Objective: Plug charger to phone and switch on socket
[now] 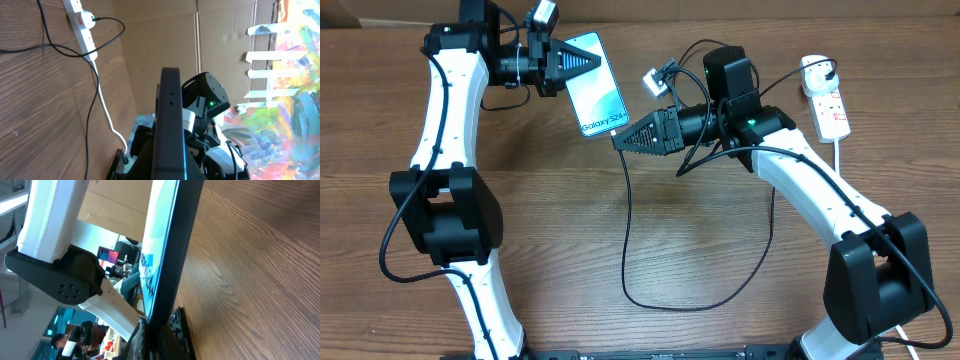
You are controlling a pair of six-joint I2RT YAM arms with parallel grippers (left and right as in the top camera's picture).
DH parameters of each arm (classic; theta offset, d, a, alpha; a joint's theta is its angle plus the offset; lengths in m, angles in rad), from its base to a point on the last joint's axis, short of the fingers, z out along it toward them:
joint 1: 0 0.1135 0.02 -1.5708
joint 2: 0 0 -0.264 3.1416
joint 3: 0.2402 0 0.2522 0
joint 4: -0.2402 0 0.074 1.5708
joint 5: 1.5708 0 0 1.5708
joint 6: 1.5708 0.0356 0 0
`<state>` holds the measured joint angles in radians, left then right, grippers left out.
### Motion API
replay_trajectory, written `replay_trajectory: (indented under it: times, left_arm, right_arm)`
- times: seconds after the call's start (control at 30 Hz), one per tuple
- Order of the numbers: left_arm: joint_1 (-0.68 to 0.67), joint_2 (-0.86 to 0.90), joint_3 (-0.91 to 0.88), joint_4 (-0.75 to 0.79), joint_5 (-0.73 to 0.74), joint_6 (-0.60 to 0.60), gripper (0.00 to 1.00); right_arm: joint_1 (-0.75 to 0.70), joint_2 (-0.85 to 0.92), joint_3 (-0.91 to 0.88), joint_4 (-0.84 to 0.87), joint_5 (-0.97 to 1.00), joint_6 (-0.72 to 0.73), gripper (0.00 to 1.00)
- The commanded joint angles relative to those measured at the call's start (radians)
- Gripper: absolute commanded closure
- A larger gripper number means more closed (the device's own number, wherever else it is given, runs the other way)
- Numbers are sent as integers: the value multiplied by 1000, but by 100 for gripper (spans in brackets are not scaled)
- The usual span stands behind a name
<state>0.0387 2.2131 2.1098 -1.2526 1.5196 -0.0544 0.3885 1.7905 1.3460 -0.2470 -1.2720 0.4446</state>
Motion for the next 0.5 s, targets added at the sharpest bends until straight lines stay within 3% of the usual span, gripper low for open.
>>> replay_trajectory:
  times: [0.0,0.47]
  left_arm:
    - [-8,-10,13,-2,59,-21,96]
    - [-21,-10,13,8,59,-21,96]
  right_arm:
    - [5,-6,2,8,-17,5,96]
    - [14,-6,2,8,-13,16,96]
